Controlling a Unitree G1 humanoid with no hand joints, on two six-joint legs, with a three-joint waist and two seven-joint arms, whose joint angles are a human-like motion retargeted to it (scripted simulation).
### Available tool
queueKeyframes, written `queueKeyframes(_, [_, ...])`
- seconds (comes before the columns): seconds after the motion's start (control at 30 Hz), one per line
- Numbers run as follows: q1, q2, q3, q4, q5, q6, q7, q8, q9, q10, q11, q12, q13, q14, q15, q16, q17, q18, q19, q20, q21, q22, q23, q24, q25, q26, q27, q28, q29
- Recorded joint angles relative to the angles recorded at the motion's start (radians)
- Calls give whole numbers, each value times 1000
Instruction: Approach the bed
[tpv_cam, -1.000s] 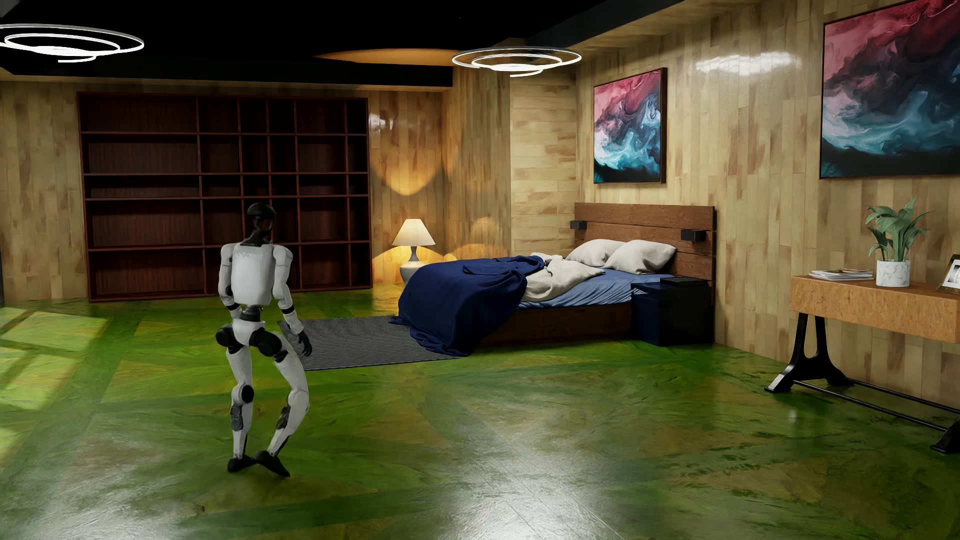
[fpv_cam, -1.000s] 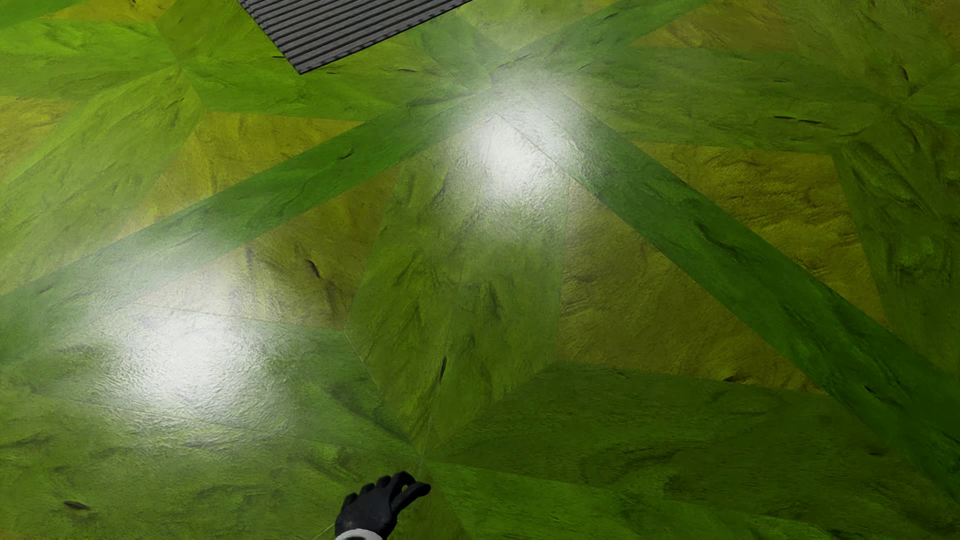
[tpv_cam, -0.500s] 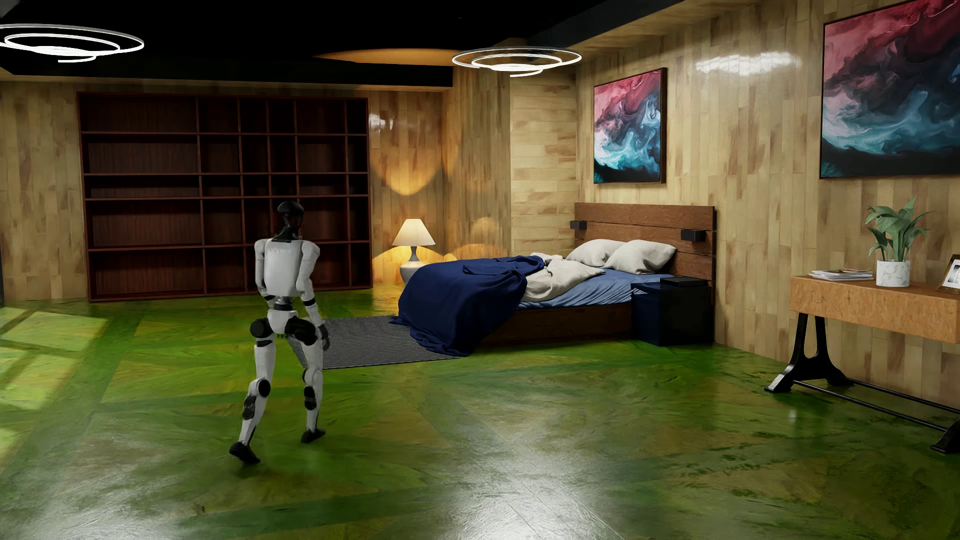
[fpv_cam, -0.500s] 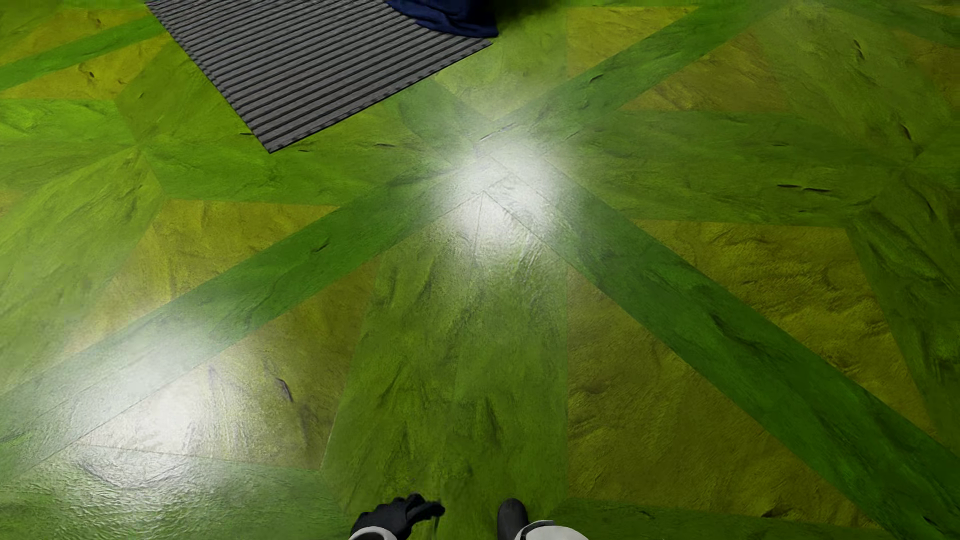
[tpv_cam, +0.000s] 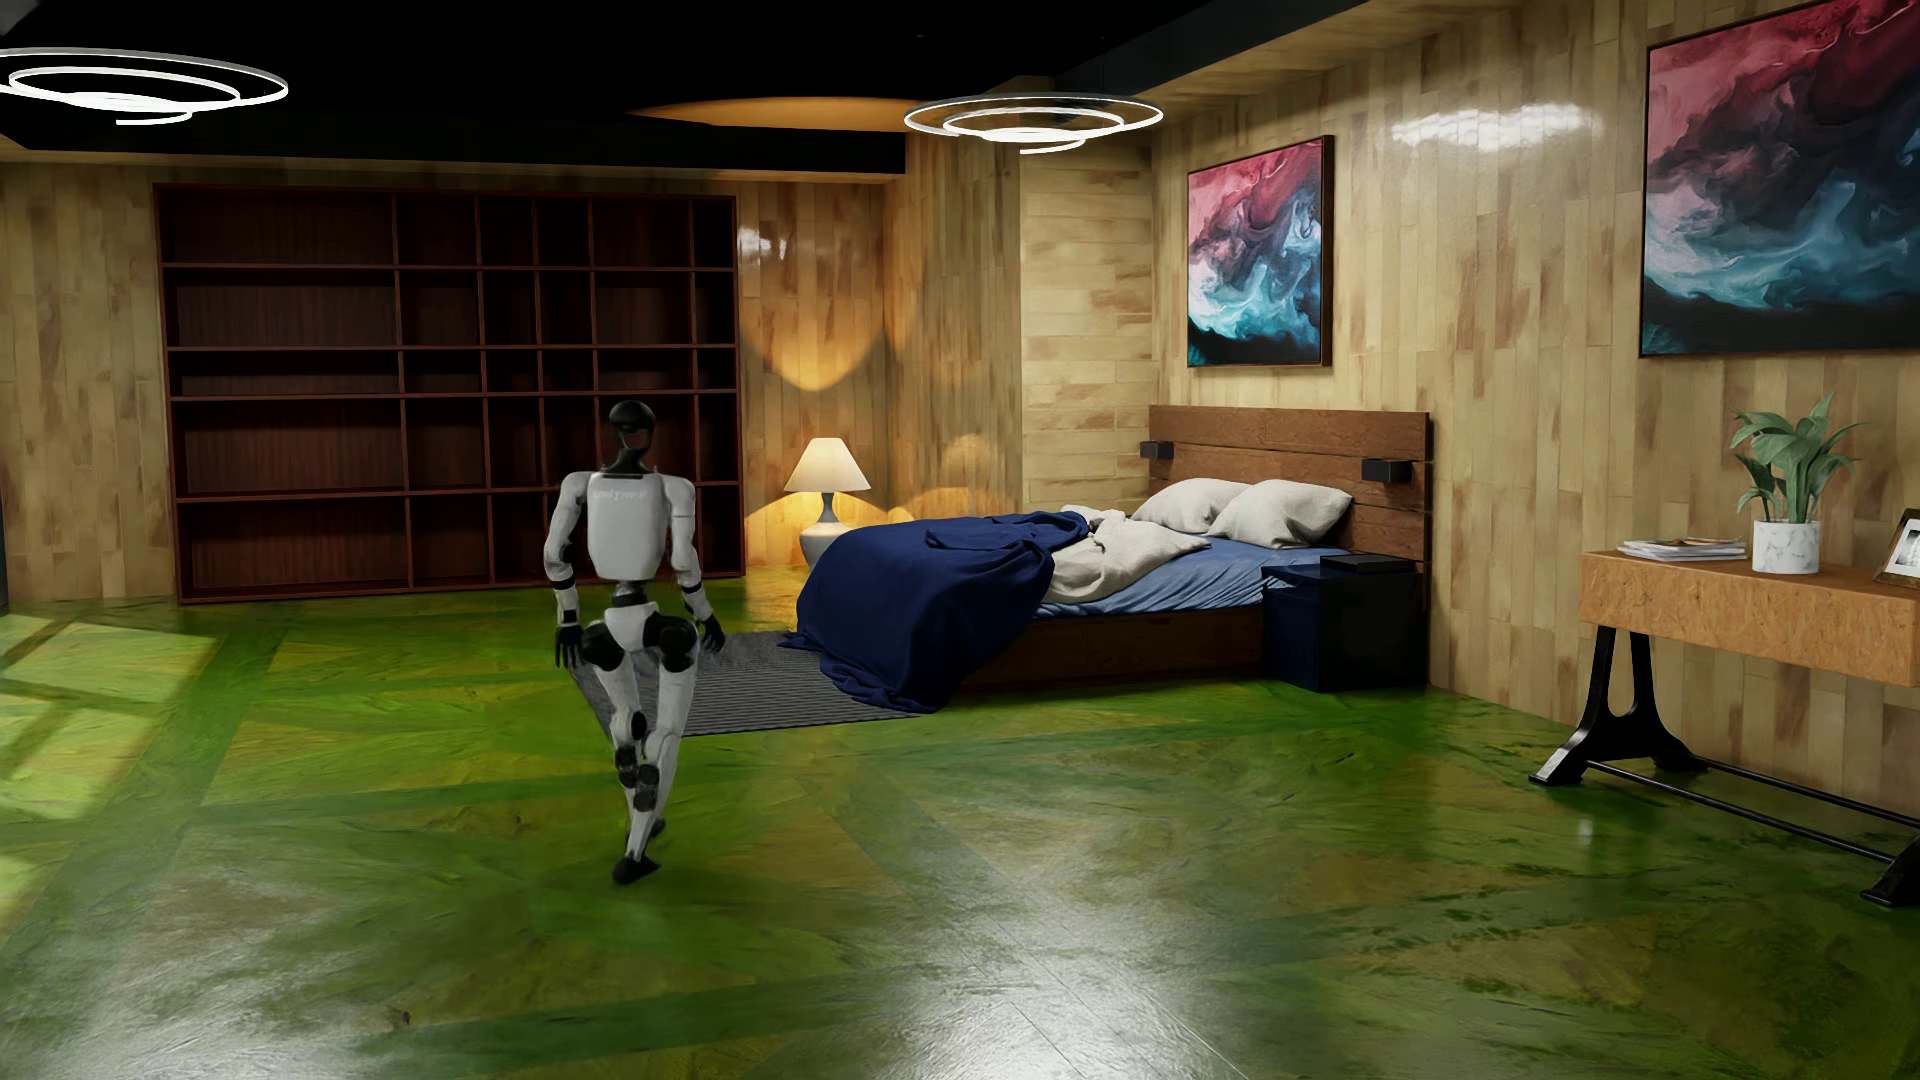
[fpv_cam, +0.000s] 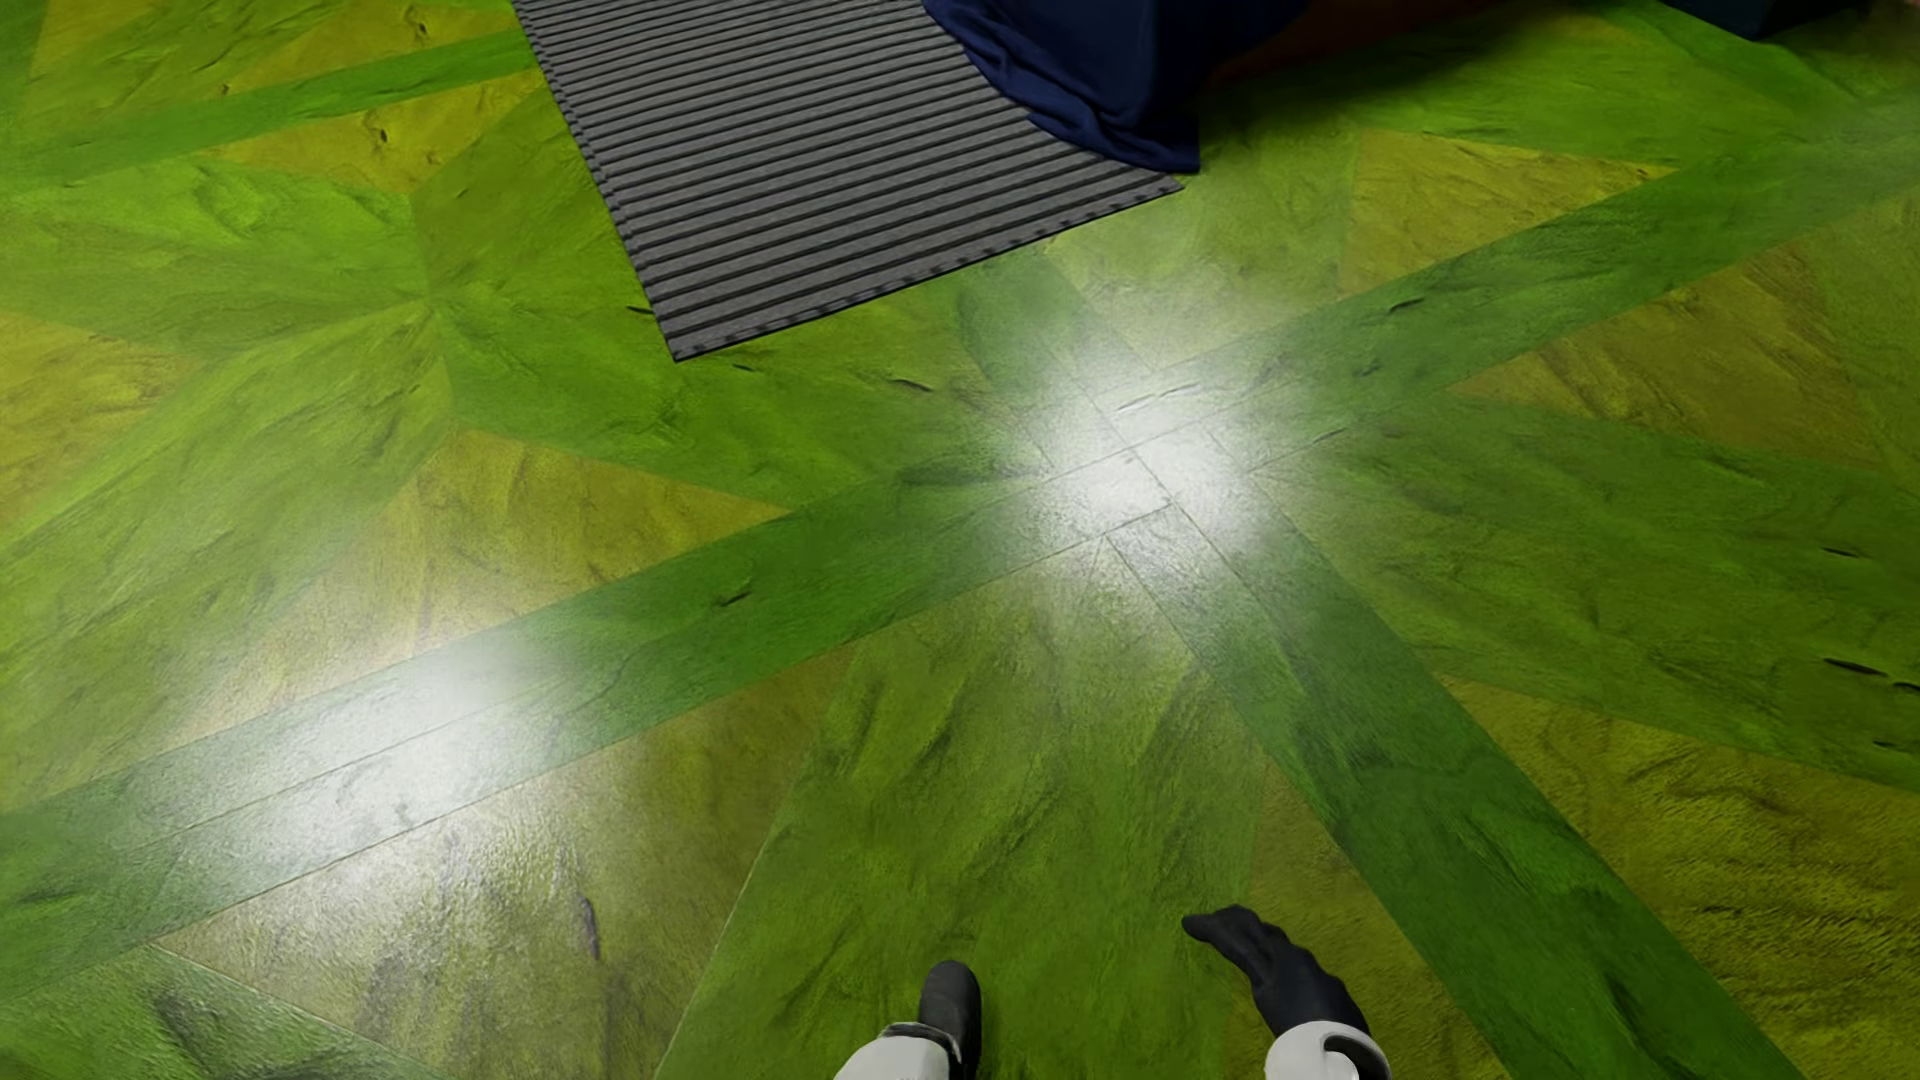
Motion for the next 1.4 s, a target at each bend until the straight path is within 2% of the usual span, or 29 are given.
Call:
queueKeyframes(0.03, [15,39,11,-6,7,-9,45,14,-7,-152,-22,0,-13,30,-3,-11,-14,-18,-3,3,26,16,-4,12,-5,-4,-6,-16,9])
queueKeyframes(0.07, [20,74,23,-26,14,-20,39,32,-13,-244,-33,4,-23,25,-10,-22,-24,-63,-5,14,48,30,-6,20,-7,-5,-8,-24,16])
queueKeyframes(0.1, [24,108,33,-50,19,-33,12,54,-18,-269,-39,9,-30,5,-17,-34,-29,-73,-2,29,65,42,-7,26,-7,-6,-6,-25,20])
queueKeyframes(0.17, [25,175,54,-126,12,-65,-98,112,-29,-189,-46,19,-30,115,-14,-66,-36,24,17,60,89,73,1,36,3,-2,6,-22,27])
queueKeyframes(0.23, [37,221,62,-152,-19,-110,-73,145,-37,-95,-11,14,-7,181,53,-100,-39,73,37,90,104,128,25,53,13,13,32,-23,31])
queueKeyframes(0.27, [46,219,66,-167,-40,-138,-52,161,-36,-48,41,-2,12,146,122,-114,-39,90,72,103,111,162,41,64,14,24,51,-30,37])
queueKeyframes(0.3, [64,194,69,-179,-63,-165,-28,193,-33,-15,129,-24,30,99,218,-127,-44,100,156,117,133,191,57,76,10,31,66,-39,56])
queueKeyframes(0.33, [84,147,76,-185,-77,-188,3,205,-29,13,253,-49,40,50,316,-141,-61,107,198,131,181,212,69,86,-3,31,64,-43,93])
queueKeyframes(0.37, [107,84,86,-184,-99,-207,37,173,-24,40,412,-75,46,2,425,-155,-96,112,200,144,252,227,68,96,-26,26,41,-39,143])
queueKeyframes(0.43, [158,-74,93,-198,-232,-243,102,98,-9,91,731,-147,66,-89,581,-181,-194,118,200,149,365,255,8,123,-55,2,-24,-18,223])
queueKeyframes(0.47, [190,-156,84,-215,-288,-262,124,118,0,111,854,-188,87,-130,531,-191,-220,119,200,137,367,261,-35,144,-37,-5,-25,-12,226])
queueKeyframes(0.53, [266,-316,56,-256,-368,-294,146,181,14,136,991,-275,160,-203,327,-193,-221,120,187,123,280,281,-112,183,55,-24,28,6,136])
queueKeyframes(0.6, [363,-444,25,-284,-409,-308,145,192,19,112,937,-363,215,-245,171,-200,-175,121,110,146,176,264,-128,192,139,-24,91,25,15])
queueKeyframes(0.67, [452,-530,-7,-299,-420,-304,124,180,15,69,722,-423,238,-263,102,-194,-153,118,73,157,118,209,-114,181,173,-62,126,50,-20])
queueKeyframes(0.73, [524,-568,-37,-302,-419,-288,92,139,2,26,394,-473,235,-272,152,-171,-144,114,41,129,113,138,-64,174,160,-112,138,68,6])
queueKeyframes(0.83, [646,-552,-62,-303,-381,-258,50,97,-24,-81,-113,-504,222,-258,198,-139,-128,111,107,68,114,40,20,139,106,-161,152,76,72])
queueKeyframes(0.87, [689,-559,-67,-304,-369,-248,38,115,-31,-99,-140,-501,222,-256,203,-130,-117,108,186,45,104,13,36,128,93,-166,153,71,83])
queueKeyframes(0.93, [762,-581,-77,-288,-335,-223,30,143,-44,-120,-37,-469,224,-236,352,-113,-81,111,53,6,78,-25,56,112,80,-167,146,72,89])
queueKeyframes(0.97, [789,-576,-83,-276,-322,-206,36,142,-50,-104,29,-439,227,-204,400,-114,-65,112,12,-3,64,-20,62,107,73,-163,145,99,87])
queueKeyframes(1.03, [796,-558,-101,-239,-292,-162,49,123,-59,-29,115,-374,226,-63,347,-138,-30,109,-40,-9,23,73,66,120,60,-102,151,158,78])
queueKeyframes(1.07, [765,-529,-112,-216,-281,-140,43,102,-61,52,118,-359,227,30,311,-156,-8,62,-51,-20,-11,156,55,127,63,-56,153,143,67])
queueKeyframes(1.1, [711,-496,-122,-188,-273,-121,46,76,-59,167,111,-361,230,129,279,-166,16,14,-59,-52,-45,247,40,141,73,-22,143,80,55])
queueKeyframes(1.13, [641,-462,-131,-148,-265,-105,57,44,-56,318,108,-368,216,216,248,-158,38,-96,-64,-107,-72,313,21,180,82,-8,138,-14,61])
queueKeyframes(1.17, [560,-429,-137,-95,-253,-90,76,8,-51,474,109,-379,206,278,216,-132,56,-164,-70,-168,-84,343,8,234,85,-6,122,-83,64])
queueKeyframes(1.2, [481,-389,-138,-43,-237,-74,89,-25,-46,615,106,-379,191,286,186,-101,64,-185,-77,-202,-81,326,4,272,75,7,109,-89,64])
queueKeyframes(1.23, [402,-349,-135,-12,-215,-59,83,-52,-40,724,107,-363,165,259,158,-72,64,-185,-85,-189,-68,272,13,271,53,35,106,-43,62])
queueKeyframes(1.3, [269,-262,-120,25,-175,-37,64,-84,-30,816,112,-291,112,142,101,-31,43,-153,-100,-89,-43,131,113,165,3,53,83,52,35])
queueKeyframes(1.37, [167,-171,-90,35,-144,-27,35,-95,-23,748,114,-231,46,-54,46,-9,25,-78,-106,12,-29,35,187,29,-38,8,94,46,48])
queueKeyframes(1.4, [127,-125,-71,27,-133,-27,27,-96,-21,659,105,-214,23,-100,27,-2,16,-39,-108,42,-21,10,192,-14,-54,-10,89,38,51])
